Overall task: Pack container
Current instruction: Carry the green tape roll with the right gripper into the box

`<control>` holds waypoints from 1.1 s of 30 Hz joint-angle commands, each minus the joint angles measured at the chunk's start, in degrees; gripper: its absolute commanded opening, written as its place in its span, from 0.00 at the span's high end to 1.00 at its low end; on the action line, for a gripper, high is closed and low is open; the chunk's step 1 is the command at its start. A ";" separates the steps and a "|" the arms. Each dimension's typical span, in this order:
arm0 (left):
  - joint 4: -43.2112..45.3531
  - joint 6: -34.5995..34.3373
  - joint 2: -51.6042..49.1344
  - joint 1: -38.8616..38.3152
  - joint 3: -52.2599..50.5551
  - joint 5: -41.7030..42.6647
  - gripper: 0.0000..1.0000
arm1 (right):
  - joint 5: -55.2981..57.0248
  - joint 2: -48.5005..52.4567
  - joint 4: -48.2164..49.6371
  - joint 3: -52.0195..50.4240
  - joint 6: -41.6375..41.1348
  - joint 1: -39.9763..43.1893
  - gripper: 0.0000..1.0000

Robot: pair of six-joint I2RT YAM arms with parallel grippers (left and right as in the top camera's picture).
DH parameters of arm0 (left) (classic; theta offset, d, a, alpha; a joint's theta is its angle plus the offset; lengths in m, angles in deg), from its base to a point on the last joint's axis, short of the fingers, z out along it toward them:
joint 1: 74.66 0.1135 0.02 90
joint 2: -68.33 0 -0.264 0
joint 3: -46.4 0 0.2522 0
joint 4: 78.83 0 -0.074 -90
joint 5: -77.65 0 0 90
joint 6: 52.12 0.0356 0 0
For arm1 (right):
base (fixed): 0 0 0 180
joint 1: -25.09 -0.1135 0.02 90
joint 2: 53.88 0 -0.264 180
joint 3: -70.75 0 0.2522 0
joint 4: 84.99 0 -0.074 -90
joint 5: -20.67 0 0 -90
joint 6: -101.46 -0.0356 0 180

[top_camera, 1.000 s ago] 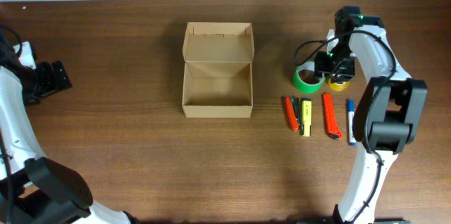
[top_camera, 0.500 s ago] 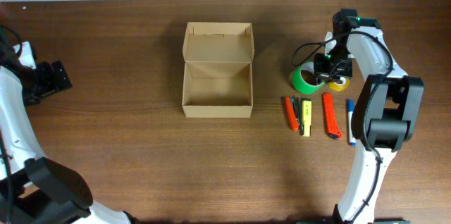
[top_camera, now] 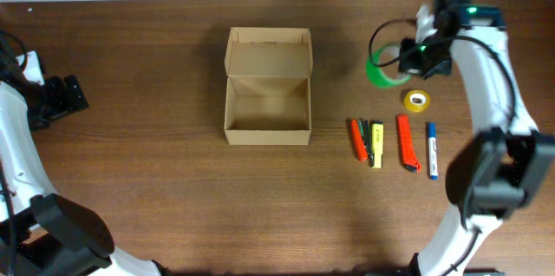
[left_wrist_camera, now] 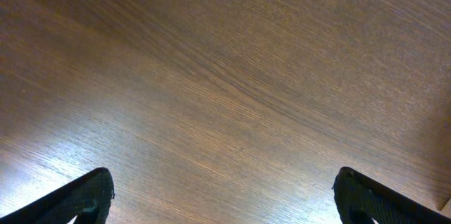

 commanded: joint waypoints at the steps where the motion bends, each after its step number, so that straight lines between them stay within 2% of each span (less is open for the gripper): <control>1: 0.09 1.11 -0.52 0.22 -0.17 0.44 0.00 | -7.04 -5.70 -2.62 5.70 5.42 -0.44 0.96; 6: 0.09 1.14 -0.52 0.22 -0.17 0.46 0.00 | -10.01 -5.97 -7.65 15.69 12.15 -3.15 0.96; 13: 0.09 1.11 -0.52 0.22 -0.17 0.44 0.00 | -9.75 -5.86 -7.91 25.20 15.21 -12.39 0.97; 24: 0.09 1.11 -0.52 0.22 -0.17 0.46 0.00 | -6.73 -0.35 -11.80 25.31 23.08 -29.51 0.96; 33: 0.09 1.11 -0.52 0.22 -0.17 0.46 0.00 | -0.28 8.07 -10.62 25.27 24.46 -36.74 0.96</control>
